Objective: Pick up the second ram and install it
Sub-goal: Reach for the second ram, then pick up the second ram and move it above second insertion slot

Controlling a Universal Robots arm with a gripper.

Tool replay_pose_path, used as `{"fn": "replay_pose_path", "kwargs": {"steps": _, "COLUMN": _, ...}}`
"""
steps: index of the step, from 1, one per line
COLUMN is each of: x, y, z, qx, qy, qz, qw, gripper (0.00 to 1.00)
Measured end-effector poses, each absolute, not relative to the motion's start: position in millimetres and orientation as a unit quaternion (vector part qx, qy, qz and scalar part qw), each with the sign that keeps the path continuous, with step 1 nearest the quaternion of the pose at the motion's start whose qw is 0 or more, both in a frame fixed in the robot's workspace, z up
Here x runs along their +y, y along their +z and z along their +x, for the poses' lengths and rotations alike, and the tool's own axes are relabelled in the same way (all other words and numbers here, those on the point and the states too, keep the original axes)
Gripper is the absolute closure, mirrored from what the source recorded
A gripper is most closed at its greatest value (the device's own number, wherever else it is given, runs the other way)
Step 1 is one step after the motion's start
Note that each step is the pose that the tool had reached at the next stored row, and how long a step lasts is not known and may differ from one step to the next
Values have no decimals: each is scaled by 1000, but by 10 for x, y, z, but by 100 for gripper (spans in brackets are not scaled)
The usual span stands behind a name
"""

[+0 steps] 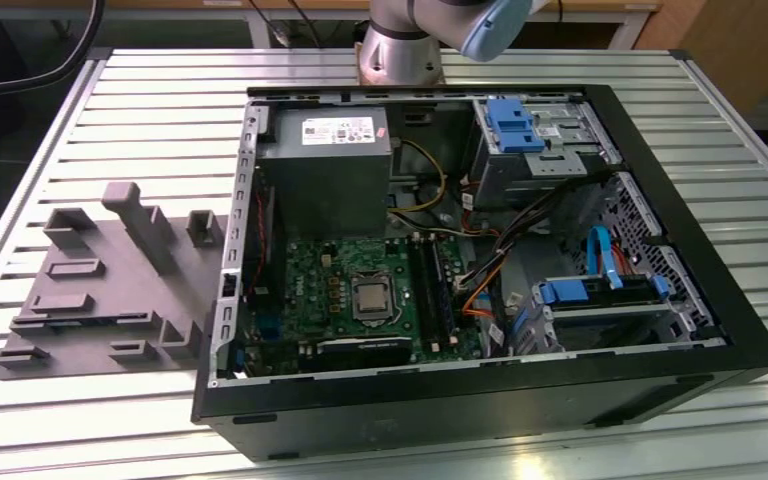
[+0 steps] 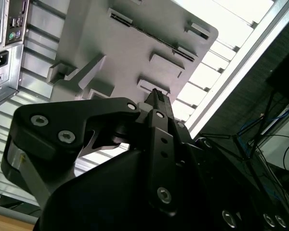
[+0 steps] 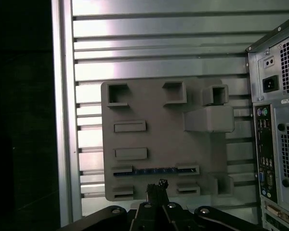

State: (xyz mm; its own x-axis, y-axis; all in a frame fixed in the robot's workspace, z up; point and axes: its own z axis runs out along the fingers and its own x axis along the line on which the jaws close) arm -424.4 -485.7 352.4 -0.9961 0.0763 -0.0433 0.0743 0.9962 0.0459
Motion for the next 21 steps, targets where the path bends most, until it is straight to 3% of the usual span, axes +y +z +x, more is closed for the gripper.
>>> {"fn": "replay_pose_path", "kwargs": {"steps": 21, "x": -4859, "y": 3459, "z": -4244, "qx": 999, "qy": 22, "qz": 38, "qw": 23, "gripper": 89}}
